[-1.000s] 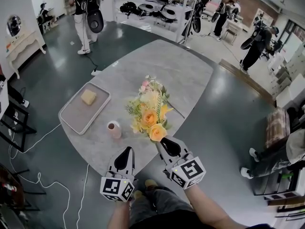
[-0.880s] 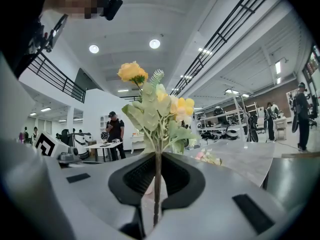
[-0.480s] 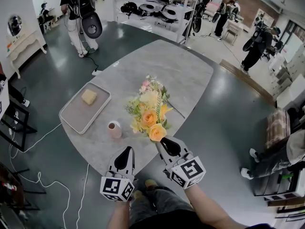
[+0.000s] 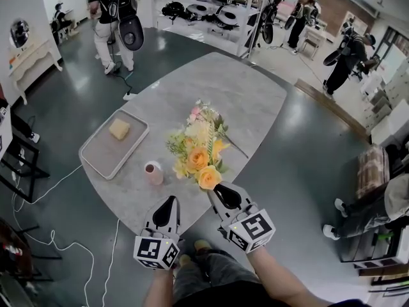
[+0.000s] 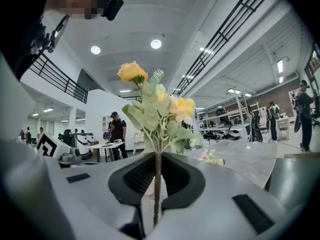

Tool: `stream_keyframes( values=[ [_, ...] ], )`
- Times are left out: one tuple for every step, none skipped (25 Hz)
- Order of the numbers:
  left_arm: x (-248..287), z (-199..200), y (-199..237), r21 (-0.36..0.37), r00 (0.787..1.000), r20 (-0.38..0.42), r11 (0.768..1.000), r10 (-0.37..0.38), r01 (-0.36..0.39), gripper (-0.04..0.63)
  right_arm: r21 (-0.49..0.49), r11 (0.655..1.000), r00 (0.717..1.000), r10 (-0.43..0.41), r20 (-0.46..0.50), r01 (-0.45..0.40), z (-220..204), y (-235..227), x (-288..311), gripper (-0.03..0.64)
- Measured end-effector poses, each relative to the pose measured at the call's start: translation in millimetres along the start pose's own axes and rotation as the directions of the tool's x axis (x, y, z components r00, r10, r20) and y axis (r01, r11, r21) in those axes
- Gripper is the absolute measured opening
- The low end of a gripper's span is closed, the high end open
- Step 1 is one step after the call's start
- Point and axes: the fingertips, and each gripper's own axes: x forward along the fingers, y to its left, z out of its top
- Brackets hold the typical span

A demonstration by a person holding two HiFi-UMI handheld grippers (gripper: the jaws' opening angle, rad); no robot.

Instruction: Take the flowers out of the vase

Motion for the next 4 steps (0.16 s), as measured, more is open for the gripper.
stream_keyframes(
  values=[
    [0.9, -0.8, -2.5, 0.0, 1.0, 0.0, 1.0, -0.001, 0.001, 0.015, 0.0, 1.0, 1.0, 0.0, 0.0, 0.0, -0.3, -1.7, -2.2, 0.045],
    [1.9, -1.9, -5.5, 0.0, 1.0, -0.001, 1.0, -0.002, 0.002, 0.015, 0.0, 1.0, 1.0, -0.001, -0.001, 0.001, -0.7, -3.7, -4.7, 0.044],
    [2.9, -3.1, -8.5, 0.0, 1.0, -0.001, 1.0, -0.003, 0.003, 0.015, 0.0, 1.0, 1.0, -0.001, -0.001, 0.001, -1.1, -5.8, -7.3, 0.045],
    [3.9, -4.5, -11.4, 0.0, 1.0, -0.001, 1.0, -0.004, 0.004, 0.015, -0.001, 1.0, 1.0, -0.001, -0.001, 0.001, -1.5, -7.8, -9.9, 0.045]
  ],
)
